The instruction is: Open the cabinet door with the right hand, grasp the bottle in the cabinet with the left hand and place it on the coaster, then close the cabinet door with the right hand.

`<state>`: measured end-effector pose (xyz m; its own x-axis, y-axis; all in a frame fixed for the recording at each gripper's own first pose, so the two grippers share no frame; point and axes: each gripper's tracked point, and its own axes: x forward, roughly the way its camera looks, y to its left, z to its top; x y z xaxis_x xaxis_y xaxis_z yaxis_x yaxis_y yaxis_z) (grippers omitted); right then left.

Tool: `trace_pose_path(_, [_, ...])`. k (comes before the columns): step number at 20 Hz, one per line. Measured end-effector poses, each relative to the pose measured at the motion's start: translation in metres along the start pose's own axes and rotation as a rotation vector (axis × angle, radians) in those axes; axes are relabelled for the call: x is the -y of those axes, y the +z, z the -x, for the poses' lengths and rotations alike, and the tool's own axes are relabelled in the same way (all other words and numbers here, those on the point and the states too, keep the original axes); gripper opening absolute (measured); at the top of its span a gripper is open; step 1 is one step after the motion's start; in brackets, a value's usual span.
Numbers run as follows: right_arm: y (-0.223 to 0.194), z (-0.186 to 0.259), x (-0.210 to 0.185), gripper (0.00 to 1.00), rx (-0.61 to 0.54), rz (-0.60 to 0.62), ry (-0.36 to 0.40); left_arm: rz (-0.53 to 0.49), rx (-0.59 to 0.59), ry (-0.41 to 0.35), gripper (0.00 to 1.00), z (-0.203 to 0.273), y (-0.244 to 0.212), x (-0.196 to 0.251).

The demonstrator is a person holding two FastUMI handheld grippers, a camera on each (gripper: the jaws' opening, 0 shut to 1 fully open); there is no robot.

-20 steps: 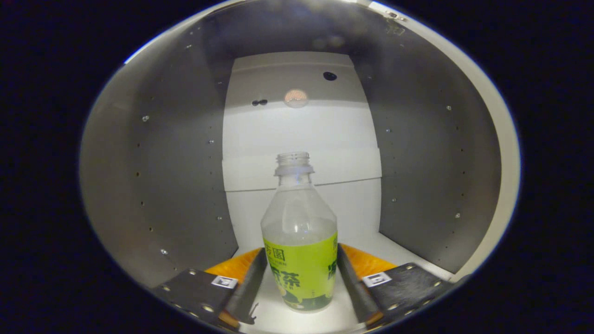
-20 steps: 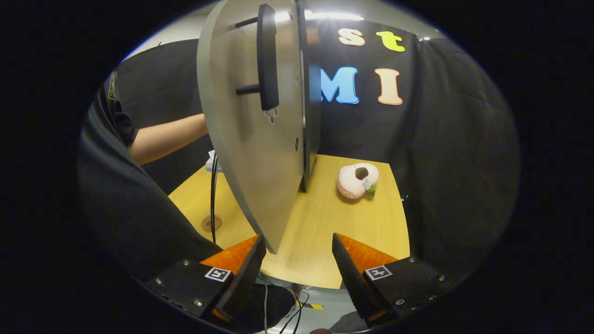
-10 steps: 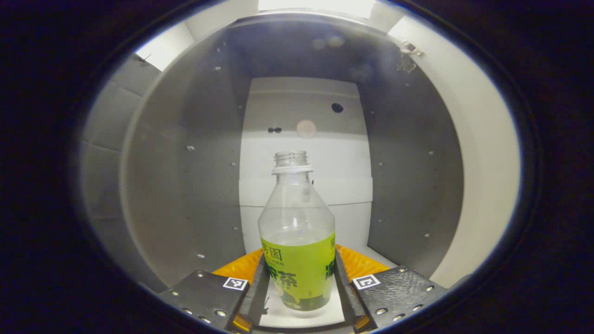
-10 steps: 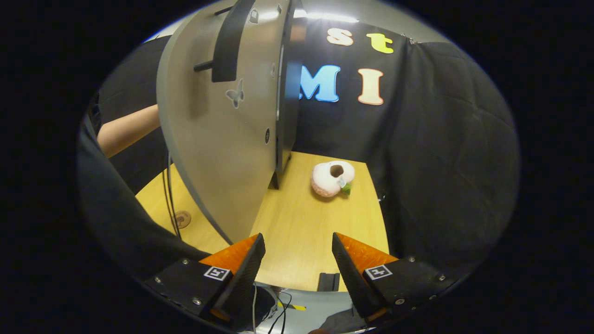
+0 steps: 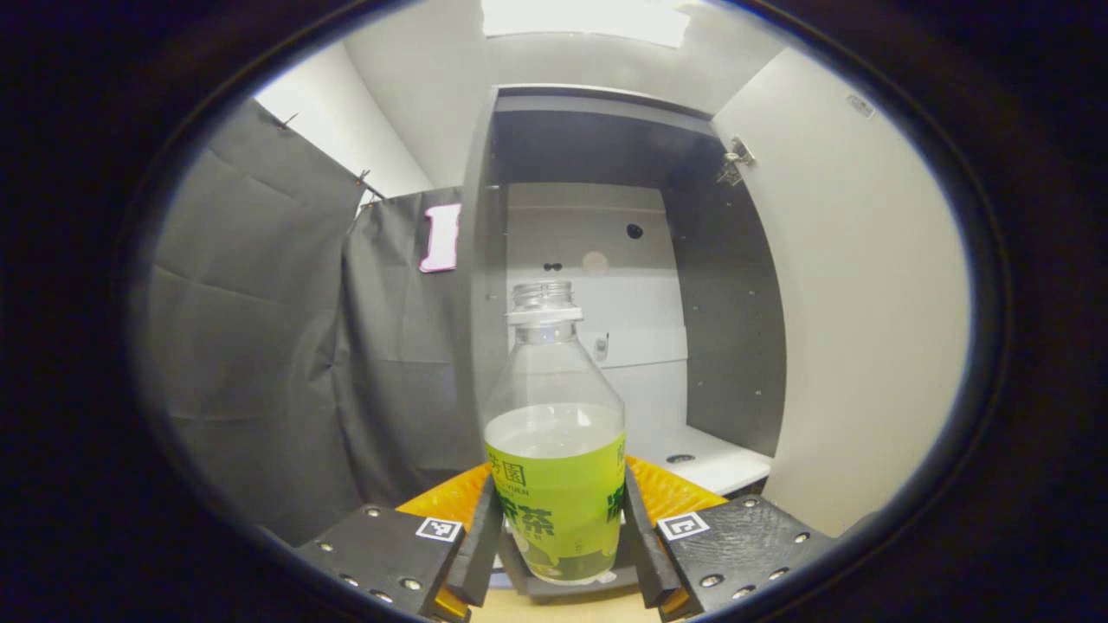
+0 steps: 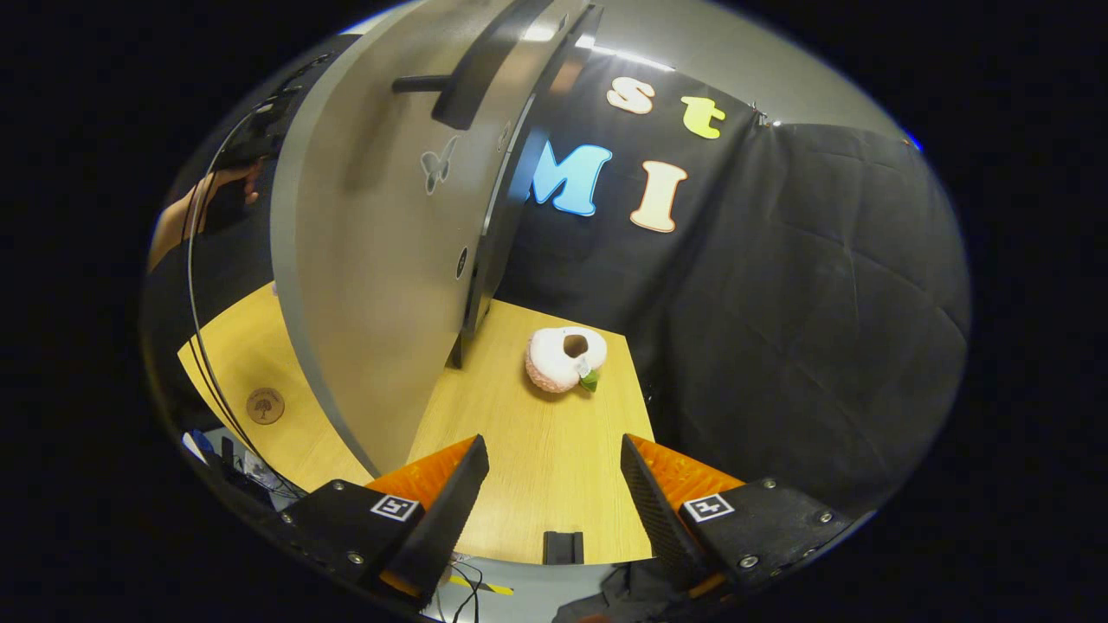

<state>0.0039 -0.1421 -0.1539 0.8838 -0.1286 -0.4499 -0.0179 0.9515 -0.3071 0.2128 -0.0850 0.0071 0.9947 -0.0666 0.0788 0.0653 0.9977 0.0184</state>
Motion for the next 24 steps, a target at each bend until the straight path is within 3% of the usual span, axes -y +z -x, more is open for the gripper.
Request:
trace_pose_path(1, [0.001,0.001,-0.003,0.95,0.004,-0.006,0.003,-0.003,-0.004,0.011,0.71,-0.005,-0.003,0.006])
trace_pose_path(4, [0.003,0.0,-0.001,0.95,0.007,-0.006,0.01,0.041,-0.03,0.022,0.67,-0.016,-0.009,0.01])
trace_pose_path(5, [0.003,-0.003,-0.001,0.95,0.005,-0.006,0.019,0.044,-0.036,0.043,0.72,-0.02,-0.012,0.007])
trace_pose_path(10, [-0.007,-0.022,0.025,0.96,-0.032,0.008,0.003,-0.029,-0.096,0.154,0.62,-0.024,-0.022,-0.003])
trace_pose_path(12, [-0.022,-0.027,0.04,0.96,-0.051,0.001,-0.032,-0.059,-0.087,0.183,0.62,-0.024,-0.024,-0.008])
trace_pose_path(13, [-0.033,-0.026,0.044,0.96,-0.065,-0.007,-0.048,-0.078,-0.071,0.2,0.71,-0.026,-0.023,-0.011])
trace_pose_path(14, [-0.042,-0.025,0.046,0.96,-0.076,-0.015,-0.054,-0.095,-0.061,0.217,0.63,-0.029,-0.023,-0.013])
trace_pose_path(15, [-0.053,-0.024,0.045,0.96,-0.092,-0.016,-0.055,-0.102,-0.059,0.227,0.62,-0.033,-0.026,-0.016])
trace_pose_path(17, [-0.079,-0.023,0.04,0.95,-0.147,0.006,-0.04,-0.068,-0.088,0.243,0.72,-0.043,-0.036,-0.022])
trace_pose_path(18, [-0.086,-0.021,0.037,0.96,-0.164,0.02,-0.029,-0.044,-0.116,0.245,0.67,-0.045,-0.041,-0.023])
trace_pose_path(19, [-0.092,-0.019,0.033,0.96,-0.169,0.036,-0.016,-0.029,-0.131,0.257,0.72,-0.048,-0.042,-0.027])
trace_pose_path(24, [-0.107,-0.018,0.007,0.95,-0.207,0.154,0.066,-0.029,-0.163,0.263,0.67,-0.054,-0.048,-0.028])
